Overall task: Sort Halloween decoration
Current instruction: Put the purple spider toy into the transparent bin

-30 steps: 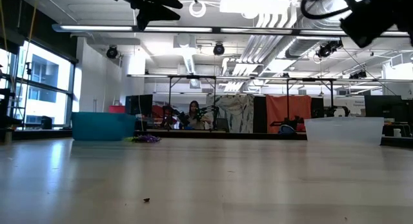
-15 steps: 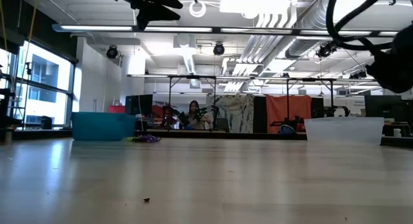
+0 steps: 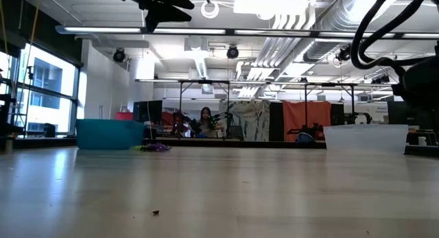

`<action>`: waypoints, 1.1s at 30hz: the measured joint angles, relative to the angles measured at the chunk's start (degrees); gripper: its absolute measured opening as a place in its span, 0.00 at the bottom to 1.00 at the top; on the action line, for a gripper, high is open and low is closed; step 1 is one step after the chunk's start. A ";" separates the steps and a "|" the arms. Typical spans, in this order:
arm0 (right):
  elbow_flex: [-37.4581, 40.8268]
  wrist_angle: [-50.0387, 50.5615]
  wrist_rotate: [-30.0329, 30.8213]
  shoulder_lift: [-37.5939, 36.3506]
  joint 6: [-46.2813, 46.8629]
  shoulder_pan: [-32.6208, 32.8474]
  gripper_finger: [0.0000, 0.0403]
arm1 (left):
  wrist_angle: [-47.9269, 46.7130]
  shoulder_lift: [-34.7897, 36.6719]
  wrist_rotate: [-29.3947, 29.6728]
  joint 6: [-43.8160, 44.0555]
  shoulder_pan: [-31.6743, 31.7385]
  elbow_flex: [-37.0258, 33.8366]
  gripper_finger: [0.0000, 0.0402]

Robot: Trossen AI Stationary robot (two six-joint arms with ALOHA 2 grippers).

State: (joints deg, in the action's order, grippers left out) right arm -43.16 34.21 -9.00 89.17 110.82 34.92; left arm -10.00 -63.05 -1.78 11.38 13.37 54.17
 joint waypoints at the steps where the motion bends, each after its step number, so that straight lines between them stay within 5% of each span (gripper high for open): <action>1: -0.03 -0.13 -0.12 0.36 -0.04 0.00 0.31 | 0.00 0.00 0.00 0.00 0.00 0.00 0.37; 6: -0.22 0.26 -0.41 1.27 -0.24 -0.04 0.27 | -0.02 0.00 0.08 0.00 0.00 0.00 0.37; 12: -1.02 4.77 2.89 0.10 -3.96 0.09 0.03 | 0.51 0.34 0.16 -1.63 0.13 0.02 0.37; 17: -4.68 12.27 7.34 -6.27 -9.71 -0.79 0.02 | 1.43 1.85 0.77 -4.44 0.17 0.07 0.37; 26: -7.58 20.52 26.61 -23.87 -15.67 -2.61 0.00 | 1.34 2.99 1.25 -7.33 0.26 0.07 0.37; 29: -7.65 24.04 24.61 -26.79 -15.98 -3.49 0.00 | 1.29 2.99 1.23 -7.13 0.26 0.07 0.37; 33: -7.61 27.42 14.84 -26.93 -15.34 -2.58 0.02 | 1.25 2.99 1.25 -7.10 0.26 0.07 0.37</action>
State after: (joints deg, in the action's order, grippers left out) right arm -50.76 61.62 5.84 62.24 95.48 32.34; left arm -8.75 -60.05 -0.54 4.27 13.63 54.24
